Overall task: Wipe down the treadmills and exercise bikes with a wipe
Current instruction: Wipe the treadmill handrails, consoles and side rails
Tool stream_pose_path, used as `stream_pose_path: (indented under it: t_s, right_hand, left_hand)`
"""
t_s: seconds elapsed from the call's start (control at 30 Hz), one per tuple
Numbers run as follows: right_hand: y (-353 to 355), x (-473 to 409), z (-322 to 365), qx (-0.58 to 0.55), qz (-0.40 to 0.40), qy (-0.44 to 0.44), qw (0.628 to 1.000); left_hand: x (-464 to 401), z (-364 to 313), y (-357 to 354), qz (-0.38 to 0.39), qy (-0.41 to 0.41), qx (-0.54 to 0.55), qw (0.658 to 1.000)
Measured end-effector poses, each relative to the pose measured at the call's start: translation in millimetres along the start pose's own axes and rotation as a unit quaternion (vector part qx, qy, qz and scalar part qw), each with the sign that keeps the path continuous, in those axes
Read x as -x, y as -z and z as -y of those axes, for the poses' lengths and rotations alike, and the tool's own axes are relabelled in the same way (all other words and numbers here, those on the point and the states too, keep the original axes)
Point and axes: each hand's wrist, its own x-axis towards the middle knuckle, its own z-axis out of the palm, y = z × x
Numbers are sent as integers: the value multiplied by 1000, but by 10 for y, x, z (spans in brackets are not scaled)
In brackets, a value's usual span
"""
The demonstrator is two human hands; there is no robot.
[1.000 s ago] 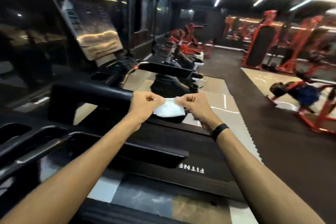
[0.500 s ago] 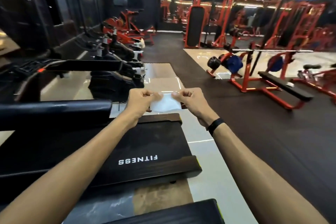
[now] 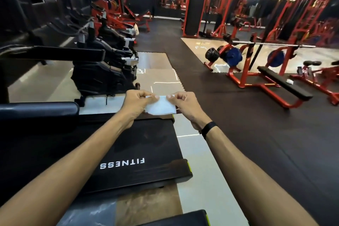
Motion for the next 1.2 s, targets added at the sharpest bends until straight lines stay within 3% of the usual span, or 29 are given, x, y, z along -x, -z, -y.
stream_pose_path:
  t_s: [0.17,0.6,0.93,1.2]
  right_hand:
    - [140,-968,50,39,32,-2,999]
    - [-166,-2751,-17,51,66,32,996]
    - [-971,-4201,-440,41,163,56,984]
    - [-2053,-6126,-245,-37,256,65,964]
  left_hand:
    - [-838,80,-108,6,16,15,1000]
    - [-2201,14,255,-104,6,52,993]
    - [-3300,505,883,-147,53,41,987]
    - [-4751,350,2044,-254,84,-10,964]
